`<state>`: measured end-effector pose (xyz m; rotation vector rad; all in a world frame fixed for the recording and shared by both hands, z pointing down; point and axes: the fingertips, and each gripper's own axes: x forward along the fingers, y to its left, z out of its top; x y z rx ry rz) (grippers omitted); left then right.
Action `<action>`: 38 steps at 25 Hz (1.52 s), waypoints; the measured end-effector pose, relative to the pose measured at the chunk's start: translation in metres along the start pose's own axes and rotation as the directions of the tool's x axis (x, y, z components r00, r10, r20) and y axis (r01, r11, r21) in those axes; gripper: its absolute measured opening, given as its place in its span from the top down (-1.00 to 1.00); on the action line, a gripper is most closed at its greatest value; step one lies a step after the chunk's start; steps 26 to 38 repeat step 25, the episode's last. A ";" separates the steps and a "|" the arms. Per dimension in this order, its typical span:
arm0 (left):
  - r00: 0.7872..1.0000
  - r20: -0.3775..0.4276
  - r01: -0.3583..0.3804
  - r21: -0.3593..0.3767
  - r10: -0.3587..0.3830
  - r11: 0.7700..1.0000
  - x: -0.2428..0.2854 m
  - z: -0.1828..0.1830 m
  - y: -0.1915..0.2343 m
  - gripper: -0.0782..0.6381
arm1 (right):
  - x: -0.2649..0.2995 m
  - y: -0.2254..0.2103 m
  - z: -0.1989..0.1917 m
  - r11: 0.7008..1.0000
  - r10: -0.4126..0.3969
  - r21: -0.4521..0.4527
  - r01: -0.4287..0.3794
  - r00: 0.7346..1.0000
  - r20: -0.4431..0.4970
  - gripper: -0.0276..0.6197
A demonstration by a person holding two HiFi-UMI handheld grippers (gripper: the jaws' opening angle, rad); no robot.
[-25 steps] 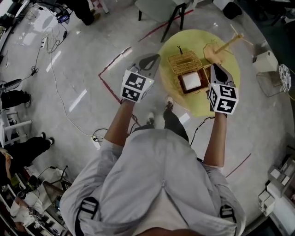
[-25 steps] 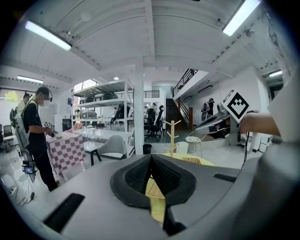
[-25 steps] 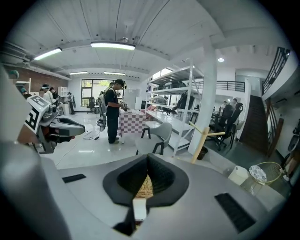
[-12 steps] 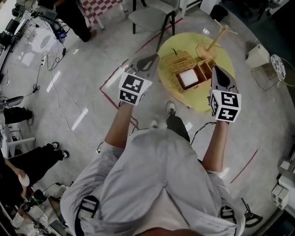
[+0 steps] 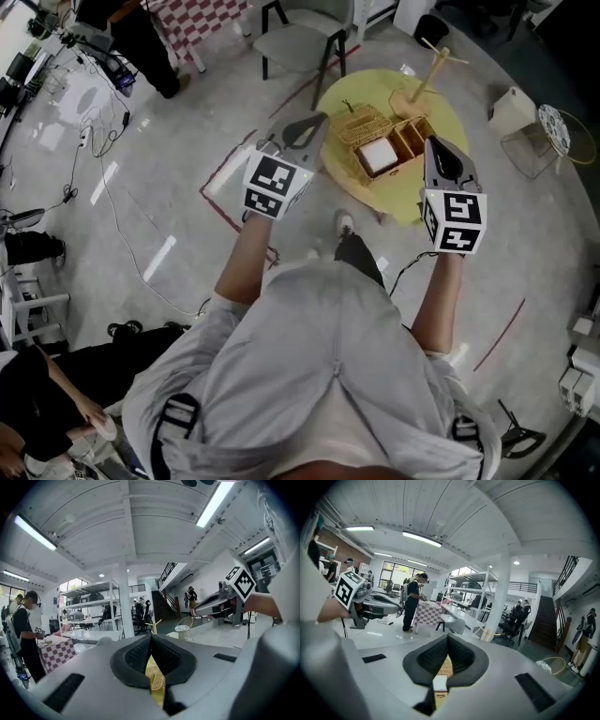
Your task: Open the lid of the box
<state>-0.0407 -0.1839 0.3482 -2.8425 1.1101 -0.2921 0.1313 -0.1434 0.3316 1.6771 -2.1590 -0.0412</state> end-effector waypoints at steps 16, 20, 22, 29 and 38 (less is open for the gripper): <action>1.000 -0.006 0.027 0.000 -0.027 1.000 -0.011 -0.004 -0.013 0.70 | -0.009 0.030 0.003 0.999 0.040 0.004 -0.040 0.999 0.015 0.84; 0.999 -0.008 0.036 0.003 -0.036 0.999 -0.013 -0.006 -0.016 0.70 | -0.011 0.032 0.001 0.999 0.038 0.009 -0.038 0.999 0.011 0.84; 0.999 -0.008 0.036 0.001 -0.036 0.999 -0.014 -0.007 -0.016 0.70 | -0.011 0.034 0.002 0.999 0.037 0.006 -0.037 0.999 0.008 0.84; 0.999 -0.007 0.036 -0.002 -0.036 0.999 -0.017 -0.008 -0.014 0.70 | -0.011 0.037 0.001 0.999 0.035 0.001 -0.035 0.999 0.004 0.84; 0.999 -0.007 0.036 -0.002 -0.036 0.999 -0.017 -0.008 -0.014 0.70 | -0.011 0.037 0.001 0.999 0.035 0.001 -0.035 0.999 0.004 0.84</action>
